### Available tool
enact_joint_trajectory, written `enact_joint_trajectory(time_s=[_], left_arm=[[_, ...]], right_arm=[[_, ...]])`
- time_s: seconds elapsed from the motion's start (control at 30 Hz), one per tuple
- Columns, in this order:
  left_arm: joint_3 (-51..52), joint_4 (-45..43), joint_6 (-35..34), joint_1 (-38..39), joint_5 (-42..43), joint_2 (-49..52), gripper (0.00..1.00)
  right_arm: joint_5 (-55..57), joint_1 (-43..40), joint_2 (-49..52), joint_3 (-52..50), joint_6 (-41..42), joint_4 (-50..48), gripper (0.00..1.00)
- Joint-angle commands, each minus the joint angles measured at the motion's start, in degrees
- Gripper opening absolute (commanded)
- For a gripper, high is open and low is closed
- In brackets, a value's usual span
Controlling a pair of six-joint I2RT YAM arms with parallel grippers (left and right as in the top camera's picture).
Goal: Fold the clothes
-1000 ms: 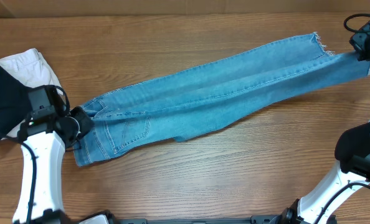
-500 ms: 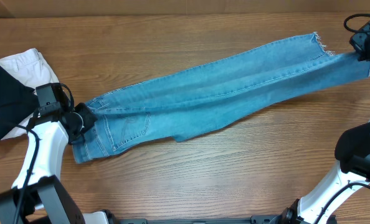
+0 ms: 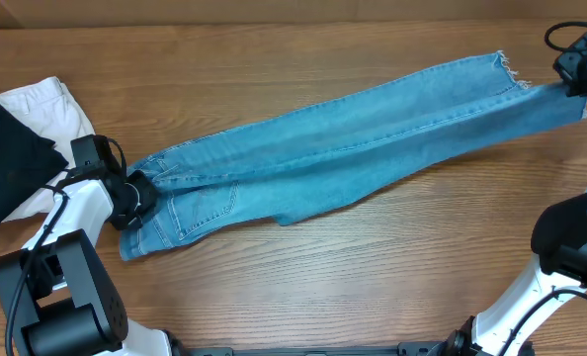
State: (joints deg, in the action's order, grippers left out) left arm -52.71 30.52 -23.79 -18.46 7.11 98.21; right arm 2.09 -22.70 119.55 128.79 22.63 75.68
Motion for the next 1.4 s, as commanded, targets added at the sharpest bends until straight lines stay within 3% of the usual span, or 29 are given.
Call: enact_joint_trajectory(time_s=[0.0,0.67,0.8,0.9,0.93,1.0,1.03,1.37], left_arm=[[0.57,-0.83,-0.63,0.11,-1.84,2.51,0.04],[0.57,-2.49,-3.65,0.13,-3.23,2.51,0.04],[0.57,-2.45,-3.63,0.17,-3.21,2.51,0.04],[0.57,-2.21,-3.61,0.17,-3.17,2.51,0.04],[0.57,-2.05,-3.37,0.17,-3.13,2.51,0.04],[0.57,-1.53,-2.99,0.17,-3.08,2.51,0.05],[0.57,-0.87,-2.99,0.17,-3.08,2.51,0.04],[0.57,0.83,-1.46,0.17,-3.23,2.51,0.05]], right_arm=[[1.73,0.04,0.35,-0.37,-0.15,-1.38,0.04],[1.88,1.25,8.79,-0.59,-0.59,-9.07,0.04],[1.79,2.67,11.58,-0.59,-0.61,-15.87,0.04],[1.75,4.39,14.49,-0.59,-1.40,-26.67,0.04],[1.75,4.96,15.69,-0.59,-3.10,-30.23,0.17],[1.77,5.79,18.08,-0.59,-6.19,-34.60,0.89],[1.77,6.05,19.06,-0.59,-6.34,-34.99,1.00],[1.44,2.75,18.88,-0.44,-6.58,-27.17,1.00]])
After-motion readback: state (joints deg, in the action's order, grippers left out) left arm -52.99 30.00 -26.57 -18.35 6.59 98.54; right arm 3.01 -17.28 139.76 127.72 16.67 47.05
